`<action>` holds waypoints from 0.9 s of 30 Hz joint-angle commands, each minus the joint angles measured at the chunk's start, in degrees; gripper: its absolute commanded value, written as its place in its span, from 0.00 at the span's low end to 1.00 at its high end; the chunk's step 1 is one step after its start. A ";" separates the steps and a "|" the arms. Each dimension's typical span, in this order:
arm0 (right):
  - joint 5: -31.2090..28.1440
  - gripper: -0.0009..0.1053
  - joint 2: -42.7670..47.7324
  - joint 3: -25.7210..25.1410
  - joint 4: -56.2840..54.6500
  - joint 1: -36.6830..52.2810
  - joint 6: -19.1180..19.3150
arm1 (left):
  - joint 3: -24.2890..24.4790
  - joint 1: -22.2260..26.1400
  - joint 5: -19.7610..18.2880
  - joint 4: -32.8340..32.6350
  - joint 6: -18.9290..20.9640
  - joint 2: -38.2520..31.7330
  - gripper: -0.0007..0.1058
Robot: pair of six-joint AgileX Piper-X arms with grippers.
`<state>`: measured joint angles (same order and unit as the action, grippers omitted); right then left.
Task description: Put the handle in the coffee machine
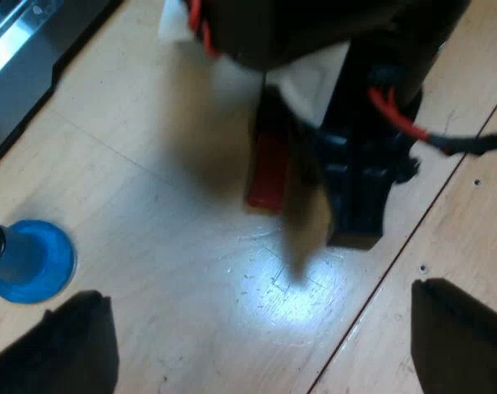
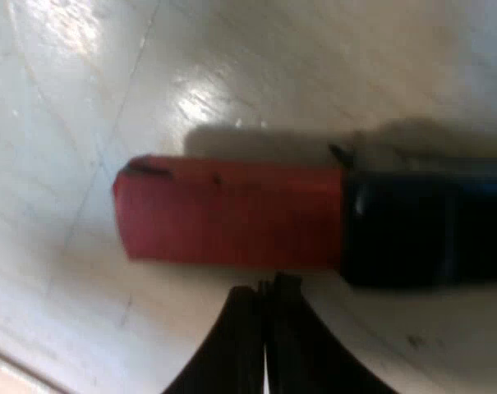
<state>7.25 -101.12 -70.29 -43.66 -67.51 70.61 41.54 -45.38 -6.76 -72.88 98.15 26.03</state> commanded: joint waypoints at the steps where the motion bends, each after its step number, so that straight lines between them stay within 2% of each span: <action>1: -1.12 0.01 4.97 -0.28 -4.97 -0.10 0.12 | 0.80 -0.26 1.00 0.17 0.40 -0.11 0.70; 9: -6.50 0.01 13.73 -0.28 -11.48 0.00 0.12 | 2.32 -0.26 1.00 0.48 0.40 -0.11 0.70; 13: -9.07 0.01 17.31 -0.28 -14.69 0.00 0.12 | 2.50 -0.26 0.86 2.87 0.40 -0.11 0.70; 15: -9.43 0.12 20.36 -0.98 -17.84 0.77 -0.02 | 2.50 -0.26 0.56 3.87 0.40 -0.11 0.70; 17: -9.26 0.41 22.45 -2.36 -21.48 2.91 -0.03 | 2.50 -0.26 0.50 5.69 0.40 -0.11 0.70; 18: -9.23 0.49 22.76 -2.52 -21.65 3.49 0.27 | 2.50 -0.26 0.50 6.05 0.40 -0.11 0.70; 20: -9.49 0.73 23.67 -3.43 -22.18 5.72 2.20 | 2.50 -0.26 0.50 8.38 0.40 -0.11 0.70; 22: -9.47 0.81 23.81 -4.01 -22.16 7.49 3.98 | 2.50 -0.26 0.50 9.87 0.40 -0.11 0.70; 27: -9.47 0.82 23.78 -4.31 -22.16 12.32 7.56 | 2.50 -0.26 -0.73 13.47 0.40 -0.11 0.70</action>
<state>-2.24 -77.51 -74.27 -64.63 -56.11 77.29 43.74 -45.38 -7.28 -60.92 98.15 26.03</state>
